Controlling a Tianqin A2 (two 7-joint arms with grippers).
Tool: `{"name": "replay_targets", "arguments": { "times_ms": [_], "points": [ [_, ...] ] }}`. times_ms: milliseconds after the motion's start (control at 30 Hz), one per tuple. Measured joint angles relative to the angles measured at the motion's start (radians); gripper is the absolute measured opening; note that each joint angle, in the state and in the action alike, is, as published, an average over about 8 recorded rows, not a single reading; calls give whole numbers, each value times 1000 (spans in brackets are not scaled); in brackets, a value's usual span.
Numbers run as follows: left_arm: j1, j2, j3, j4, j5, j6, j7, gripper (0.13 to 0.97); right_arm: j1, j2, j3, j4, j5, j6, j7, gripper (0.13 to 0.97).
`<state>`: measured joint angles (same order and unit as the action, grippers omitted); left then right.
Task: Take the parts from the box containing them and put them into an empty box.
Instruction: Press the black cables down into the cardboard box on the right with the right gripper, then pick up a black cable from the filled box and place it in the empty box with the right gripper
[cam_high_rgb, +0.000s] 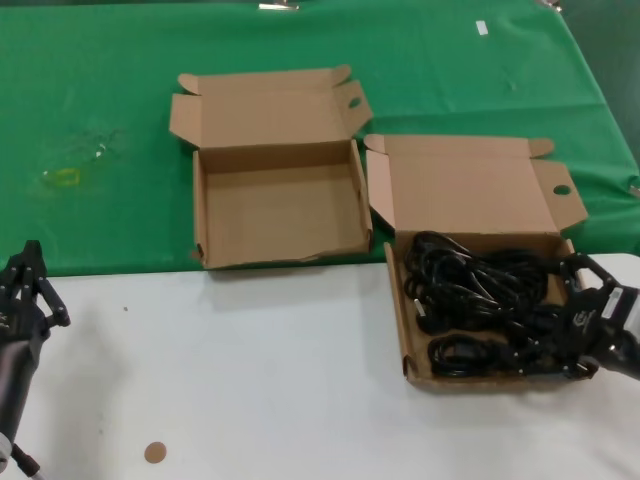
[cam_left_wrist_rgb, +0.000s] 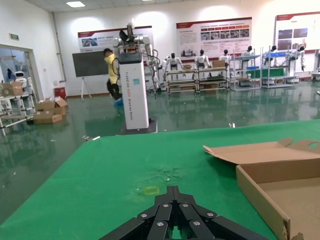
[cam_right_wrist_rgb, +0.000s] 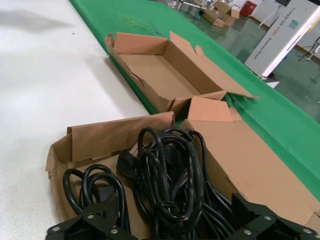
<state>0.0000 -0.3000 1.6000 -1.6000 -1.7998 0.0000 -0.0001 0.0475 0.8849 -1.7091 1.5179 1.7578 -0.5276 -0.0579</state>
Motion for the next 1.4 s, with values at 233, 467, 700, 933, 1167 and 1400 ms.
{"name": "replay_targets", "arguments": {
  "times_ms": [233, 467, 700, 933, 1167, 1400],
  "points": [
    [0, 0, 0, 0, 0, 0, 0, 144, 22, -13, -12, -14, -21, -12, -2, 789],
    [0, 0, 0, 0, 0, 0, 0, 144, 33, -21, -16, -22, -38, -15, 0, 627],
    [0, 0, 0, 0, 0, 0, 0, 144, 35, -25, -12, -25, -45, -20, -4, 464],
    [0, 0, 0, 0, 0, 0, -1, 144, 41, -29, -8, -30, -51, -23, -10, 334],
    [0, 0, 0, 0, 0, 0, -1, 144, 40, -30, 0, -24, -51, -24, -14, 259],
    [0, 0, 0, 0, 0, 0, 0, 144, 37, -28, 10, -11, -49, -26, -18, 201]
  ]
}}
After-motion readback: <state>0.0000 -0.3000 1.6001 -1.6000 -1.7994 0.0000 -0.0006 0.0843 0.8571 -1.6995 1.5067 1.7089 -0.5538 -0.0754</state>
